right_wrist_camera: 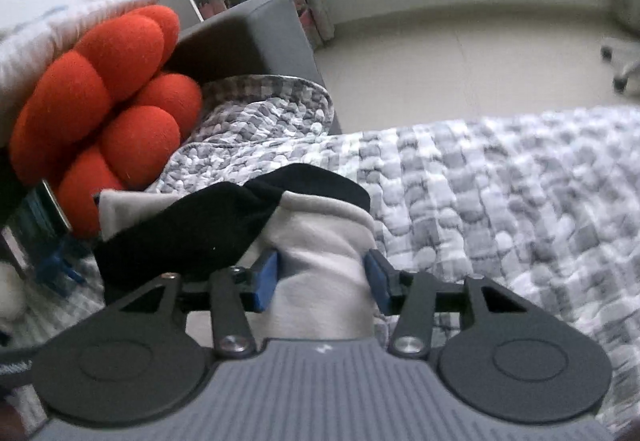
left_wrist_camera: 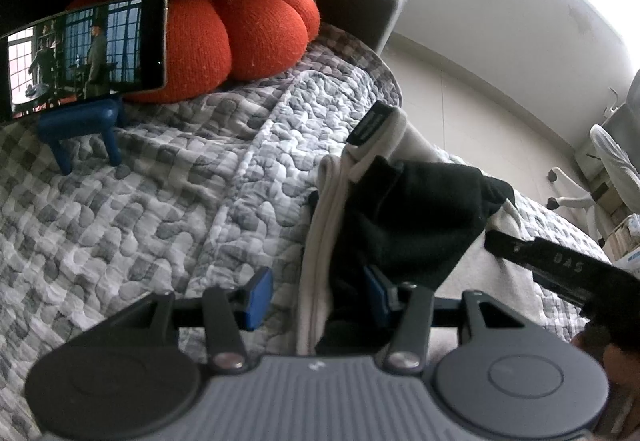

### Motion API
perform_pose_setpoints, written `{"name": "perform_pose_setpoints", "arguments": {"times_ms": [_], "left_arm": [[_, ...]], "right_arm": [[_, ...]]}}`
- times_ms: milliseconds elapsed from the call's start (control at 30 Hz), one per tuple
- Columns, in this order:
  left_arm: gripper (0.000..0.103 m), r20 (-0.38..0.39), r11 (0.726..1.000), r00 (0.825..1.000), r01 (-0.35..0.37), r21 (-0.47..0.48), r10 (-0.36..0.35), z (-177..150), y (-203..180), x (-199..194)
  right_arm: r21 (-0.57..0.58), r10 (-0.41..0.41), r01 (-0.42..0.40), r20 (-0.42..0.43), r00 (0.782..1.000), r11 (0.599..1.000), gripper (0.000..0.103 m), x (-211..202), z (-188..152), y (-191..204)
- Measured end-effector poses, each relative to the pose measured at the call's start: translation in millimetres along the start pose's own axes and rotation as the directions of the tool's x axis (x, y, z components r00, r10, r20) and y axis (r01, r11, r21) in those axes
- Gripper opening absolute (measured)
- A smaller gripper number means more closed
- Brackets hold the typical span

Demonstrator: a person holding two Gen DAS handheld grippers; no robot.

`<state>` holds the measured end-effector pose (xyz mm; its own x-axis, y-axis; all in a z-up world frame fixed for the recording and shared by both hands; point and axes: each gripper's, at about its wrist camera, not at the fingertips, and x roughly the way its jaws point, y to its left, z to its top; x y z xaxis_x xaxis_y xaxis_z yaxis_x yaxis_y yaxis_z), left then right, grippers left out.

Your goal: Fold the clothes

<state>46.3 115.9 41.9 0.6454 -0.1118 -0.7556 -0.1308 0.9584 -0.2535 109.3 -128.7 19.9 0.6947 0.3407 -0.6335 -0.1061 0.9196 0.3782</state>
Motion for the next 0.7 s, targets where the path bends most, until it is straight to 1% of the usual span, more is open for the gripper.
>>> {"name": "perform_pose_setpoints", "arguments": {"times_ms": [133,267,300,367,400,433,500,533,567,600,633,700], "left_arm": [[0.051,-0.001,1.0,1.0,0.002,-0.003,-0.002,-0.5,0.4,0.2],[0.051,-0.003,1.0,1.0,0.004,-0.005,-0.004,-0.5,0.7,0.5],[0.051,-0.004,1.0,1.0,0.004,-0.005,-0.004,-0.4,0.7,0.6],[0.051,-0.006,1.0,1.0,0.004,-0.006,-0.004,-0.1,0.6,0.9],[0.051,-0.007,1.0,1.0,0.005,-0.007,-0.005,0.0,0.5,1.0],[0.051,-0.007,1.0,1.0,0.005,-0.007,-0.005,0.0,0.5,1.0],[0.051,-0.008,1.0,1.0,0.005,-0.007,-0.005,0.1,0.5,1.1],[0.051,-0.008,1.0,1.0,0.006,-0.007,-0.006,0.1,0.5,1.1],[0.051,-0.009,1.0,1.0,0.006,-0.006,-0.006,0.1,0.5,1.2],[0.051,-0.009,1.0,1.0,0.007,-0.007,-0.007,0.1,0.5,1.3],[0.051,-0.011,1.0,1.0,0.009,-0.008,-0.009,0.1,0.7,1.5],[0.051,-0.013,1.0,1.0,0.011,-0.01,-0.012,0.1,1.0,1.8]], "right_arm": [[-0.004,0.01,-0.01,0.033,0.999,1.0,0.051,-10.3,1.4,4.0],[0.012,0.035,-0.037,0.14,0.99,0.999,0.05,-24.9,9.3,6.3],[0.017,0.042,-0.045,0.165,0.985,0.999,0.049,-28.2,11.8,6.0],[0.018,0.045,-0.05,0.204,0.978,0.999,0.043,-30.9,17.3,6.0],[0.016,0.052,-0.057,0.214,0.975,0.998,0.041,-31.1,19.9,6.2],[0.013,0.061,-0.066,0.223,0.973,0.998,0.037,-31.2,22.4,6.5],[-0.008,0.08,-0.08,0.215,0.973,0.997,0.032,-26.8,27.0,11.2],[-0.029,0.079,-0.075,0.199,0.977,0.997,0.03,-22.2,29.1,16.2],[-0.06,0.065,-0.056,0.164,0.984,0.997,0.027,-13.6,30.4,23.1],[-0.093,0.038,-0.028,0.109,0.993,0.995,0.027,-1.4,29.6,29.8],[-0.122,0.006,0.002,0.069,0.998,0.993,0.027,9.7,26.4,34.3],[-0.176,-0.026,0.037,0.061,0.998,0.984,0.026,24.1,16.0,38.7]]}}
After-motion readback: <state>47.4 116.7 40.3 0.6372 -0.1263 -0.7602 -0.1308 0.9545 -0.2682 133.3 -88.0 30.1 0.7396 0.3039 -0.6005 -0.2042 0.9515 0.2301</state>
